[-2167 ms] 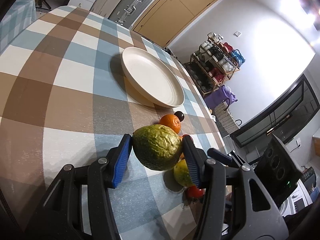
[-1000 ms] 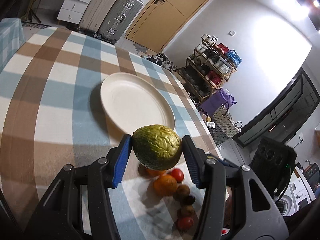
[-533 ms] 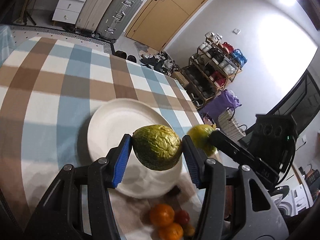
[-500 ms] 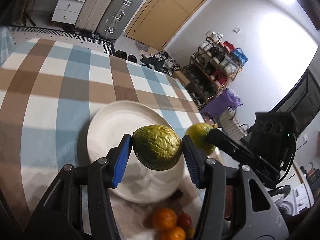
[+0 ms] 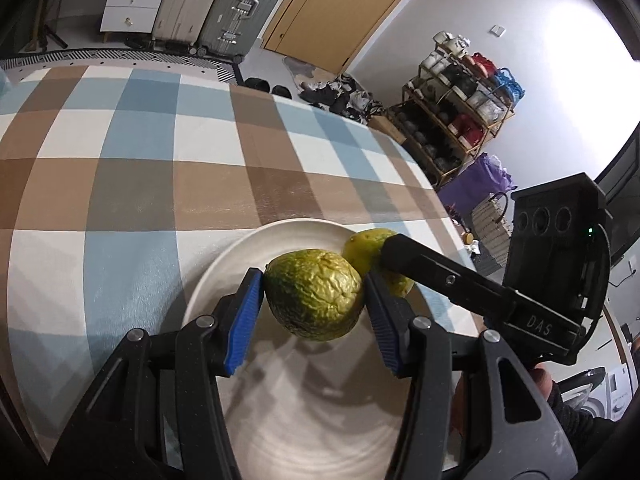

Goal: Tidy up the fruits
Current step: 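Carry both citrus onto the cream plate and open both grippers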

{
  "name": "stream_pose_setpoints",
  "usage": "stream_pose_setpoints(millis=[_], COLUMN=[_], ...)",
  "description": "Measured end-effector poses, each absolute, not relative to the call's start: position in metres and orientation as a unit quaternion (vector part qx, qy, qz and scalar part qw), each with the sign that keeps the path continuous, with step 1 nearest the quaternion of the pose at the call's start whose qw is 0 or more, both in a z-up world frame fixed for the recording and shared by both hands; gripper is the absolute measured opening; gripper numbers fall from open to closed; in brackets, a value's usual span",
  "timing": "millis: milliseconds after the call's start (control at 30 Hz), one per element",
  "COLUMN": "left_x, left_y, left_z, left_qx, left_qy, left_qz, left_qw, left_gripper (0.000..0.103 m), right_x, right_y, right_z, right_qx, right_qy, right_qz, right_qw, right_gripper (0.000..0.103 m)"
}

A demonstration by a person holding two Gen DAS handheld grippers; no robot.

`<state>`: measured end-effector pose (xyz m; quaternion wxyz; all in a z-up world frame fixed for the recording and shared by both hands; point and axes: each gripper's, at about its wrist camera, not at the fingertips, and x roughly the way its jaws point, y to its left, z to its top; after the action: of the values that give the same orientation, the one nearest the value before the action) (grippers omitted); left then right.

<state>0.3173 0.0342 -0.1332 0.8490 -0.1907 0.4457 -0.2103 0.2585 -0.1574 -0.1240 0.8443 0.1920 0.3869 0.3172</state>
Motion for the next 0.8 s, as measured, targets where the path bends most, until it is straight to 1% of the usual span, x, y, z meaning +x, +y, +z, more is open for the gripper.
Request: stream_pose_setpoints(millis=[167,233,300,333,400,500,533,600,667,700,800], left_x=[0.32,0.318,0.313,0.311,0.3,0.279,0.272,0.255,0.241,0.231,0.208], left_y=[0.03,0.029,0.031,0.033,0.036,0.037,0.037,0.037,0.036,0.035,0.034], left_z=[-0.128,-0.123,-0.118,-0.116,-0.107,-0.092,-0.087,-0.074,-0.063,-0.057,-0.041], left_qx=[-0.164,-0.153,-0.152,-0.153,-0.145,-0.127,-0.121,-0.106,-0.097,-0.093,-0.088], left_qy=[0.435,0.432,0.43,0.427,0.42,0.407,0.403,0.395,0.389,0.386,0.375], left_qz=[-0.197,-0.189,-0.174,-0.17,-0.154,-0.141,-0.137,-0.126,-0.116,-0.108,-0.098], left_qw=[0.863,0.869,0.872,0.875,0.883,0.893,0.897,0.904,0.909,0.912,0.917], left_gripper=[0.05,0.054,0.064,0.066,0.073,0.08,0.081,0.081,0.083,0.083,0.086], right_x=[0.267,0.268,0.269,0.266,0.26,0.245,0.24,0.226,0.211,0.2,0.174], right_y=[-0.155,-0.156,-0.158,-0.16,-0.163,-0.172,-0.174,-0.179,-0.183,-0.184,-0.188], right_z=[-0.127,-0.126,-0.124,-0.12,-0.113,-0.099,-0.094,-0.083,-0.073,-0.066,-0.05], right_qx=[0.189,0.191,0.198,0.198,0.199,0.21,0.209,0.207,0.203,0.198,0.184], right_qy=[0.393,0.394,0.39,0.387,0.378,0.358,0.353,0.342,0.329,0.32,0.298], right_qz=[0.309,0.305,0.308,0.309,0.306,0.307,0.306,0.304,0.302,0.301,0.298], right_qw=[0.845,0.845,0.845,0.846,0.851,0.856,0.859,0.865,0.871,0.876,0.888], right_gripper=[0.045,0.047,0.051,0.052,0.065,0.076,0.078,0.088,0.092,0.098,0.102])
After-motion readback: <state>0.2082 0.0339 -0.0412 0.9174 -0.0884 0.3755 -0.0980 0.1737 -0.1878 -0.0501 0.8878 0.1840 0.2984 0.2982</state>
